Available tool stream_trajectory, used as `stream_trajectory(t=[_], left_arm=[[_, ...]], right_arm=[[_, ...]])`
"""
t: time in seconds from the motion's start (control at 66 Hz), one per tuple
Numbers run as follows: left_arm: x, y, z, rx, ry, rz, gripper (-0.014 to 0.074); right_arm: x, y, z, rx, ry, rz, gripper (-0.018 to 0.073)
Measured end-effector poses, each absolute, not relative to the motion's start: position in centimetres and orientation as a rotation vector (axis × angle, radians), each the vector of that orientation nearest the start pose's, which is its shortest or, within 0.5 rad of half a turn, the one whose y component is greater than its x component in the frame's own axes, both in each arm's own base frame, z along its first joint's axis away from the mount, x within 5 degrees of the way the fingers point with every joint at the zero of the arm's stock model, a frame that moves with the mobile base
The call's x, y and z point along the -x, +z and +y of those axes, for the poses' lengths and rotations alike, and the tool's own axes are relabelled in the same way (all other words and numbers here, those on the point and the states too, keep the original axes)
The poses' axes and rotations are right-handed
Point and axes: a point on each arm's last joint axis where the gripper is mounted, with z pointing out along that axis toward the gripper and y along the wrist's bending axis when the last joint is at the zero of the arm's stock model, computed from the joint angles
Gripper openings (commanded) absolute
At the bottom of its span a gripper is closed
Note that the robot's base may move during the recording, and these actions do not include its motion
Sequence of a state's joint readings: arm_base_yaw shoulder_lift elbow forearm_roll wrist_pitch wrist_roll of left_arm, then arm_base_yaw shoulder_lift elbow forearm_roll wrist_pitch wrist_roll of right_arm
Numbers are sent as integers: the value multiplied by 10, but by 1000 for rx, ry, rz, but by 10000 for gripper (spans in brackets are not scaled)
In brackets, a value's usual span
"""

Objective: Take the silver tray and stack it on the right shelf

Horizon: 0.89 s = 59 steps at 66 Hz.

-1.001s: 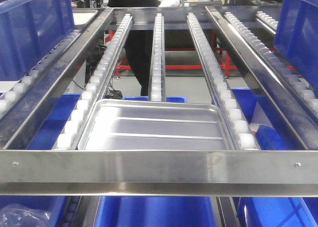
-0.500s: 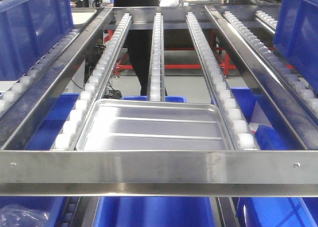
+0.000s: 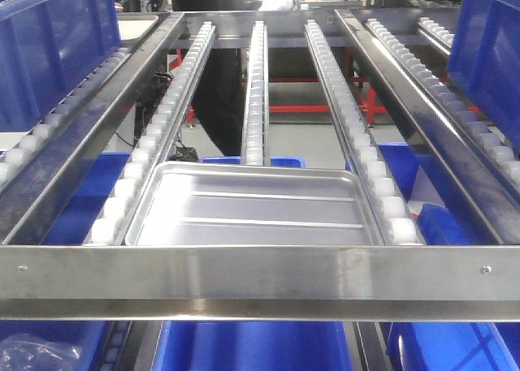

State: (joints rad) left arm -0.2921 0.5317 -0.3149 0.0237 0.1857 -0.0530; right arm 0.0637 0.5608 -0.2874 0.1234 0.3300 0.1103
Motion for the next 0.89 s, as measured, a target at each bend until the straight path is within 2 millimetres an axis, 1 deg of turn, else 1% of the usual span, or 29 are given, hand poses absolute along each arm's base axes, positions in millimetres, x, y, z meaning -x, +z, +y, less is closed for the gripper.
stream_trajectory(t=[0.106,0.212,0.273,0.364,0.47,0.576,0.622,0.728,0.834,0.894], left_arm=[[-116,253,-42,-266,-278,1940,-80],[-124,248,-50,-199,-373,1979,-80],[-129,246,-53,-175,-406,2003,-80],[-137,251,-60,-180,-426,2043,-90],[-152,260,-74,-253,-425,2118,-92],[-171,265,-92,-340,-411,2201,-92],[-184,266,-101,-358,-409,2251,-92],[-215,261,-121,-335,-403,2371,-92],[-243,253,-133,-284,-354,2447,-92],[-254,250,-139,-260,-300,2469,-92]], right_arm=[[-116,234,12,-166,233,2133,50],[-122,231,14,-197,262,2179,50],[-124,231,15,-174,257,2239,51],[-129,236,19,-96,251,2317,58],[-141,248,26,-30,263,2345,58],[-157,257,34,16,280,2365,60],[-167,257,39,15,292,2388,60],[-190,255,48,-44,326,2455,60],[-214,252,57,-101,336,2503,60],[-226,252,63,-108,328,2517,60]])
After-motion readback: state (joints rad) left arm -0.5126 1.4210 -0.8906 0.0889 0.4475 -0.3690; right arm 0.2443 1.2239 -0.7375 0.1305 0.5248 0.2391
